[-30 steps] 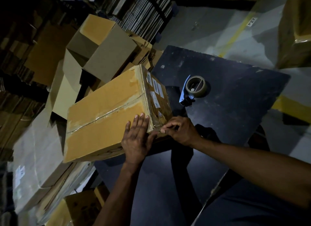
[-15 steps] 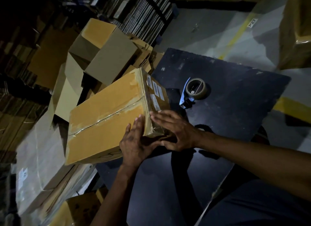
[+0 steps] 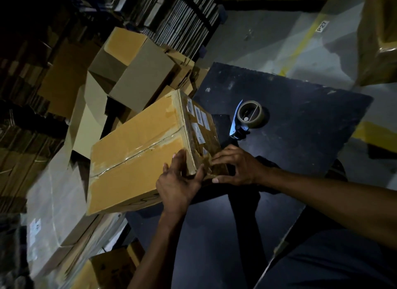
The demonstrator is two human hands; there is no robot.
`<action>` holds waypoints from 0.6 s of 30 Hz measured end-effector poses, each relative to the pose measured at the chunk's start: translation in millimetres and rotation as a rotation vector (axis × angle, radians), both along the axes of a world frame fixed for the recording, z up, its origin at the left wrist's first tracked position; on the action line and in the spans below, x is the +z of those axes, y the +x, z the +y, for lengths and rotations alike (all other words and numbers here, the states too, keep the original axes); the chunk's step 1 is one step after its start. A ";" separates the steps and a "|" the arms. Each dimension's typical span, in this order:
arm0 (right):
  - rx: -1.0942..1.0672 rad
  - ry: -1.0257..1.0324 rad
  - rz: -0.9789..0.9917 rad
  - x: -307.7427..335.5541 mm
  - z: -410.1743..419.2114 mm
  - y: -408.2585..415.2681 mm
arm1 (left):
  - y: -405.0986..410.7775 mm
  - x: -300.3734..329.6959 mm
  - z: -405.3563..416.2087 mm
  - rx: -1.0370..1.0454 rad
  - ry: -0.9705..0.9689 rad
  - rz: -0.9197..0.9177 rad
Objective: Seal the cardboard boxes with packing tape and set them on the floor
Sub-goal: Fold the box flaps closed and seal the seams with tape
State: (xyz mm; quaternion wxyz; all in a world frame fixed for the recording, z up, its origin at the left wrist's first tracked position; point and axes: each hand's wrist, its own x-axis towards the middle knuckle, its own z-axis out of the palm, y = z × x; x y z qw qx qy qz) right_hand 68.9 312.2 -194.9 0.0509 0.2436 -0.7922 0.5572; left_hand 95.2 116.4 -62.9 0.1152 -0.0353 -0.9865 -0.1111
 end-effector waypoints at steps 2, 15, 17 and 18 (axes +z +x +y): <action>-0.011 -0.071 -0.104 3.1 -7.1 0.8 | 0.2 0.6 7.6 0.102 0.093 0.004; 0.020 -0.427 -0.685 1.6 -45.1 1.7 | 10.9 -13.3 -8.3 0.015 0.326 -0.020; -0.007 -0.375 -0.687 0.8 -42.9 1.2 | 21.6 -17.7 -12.9 -0.133 0.198 0.028; -0.021 -0.333 -0.648 2.5 -43.9 1.0 | 24.5 -20.7 -13.6 -0.189 0.122 0.053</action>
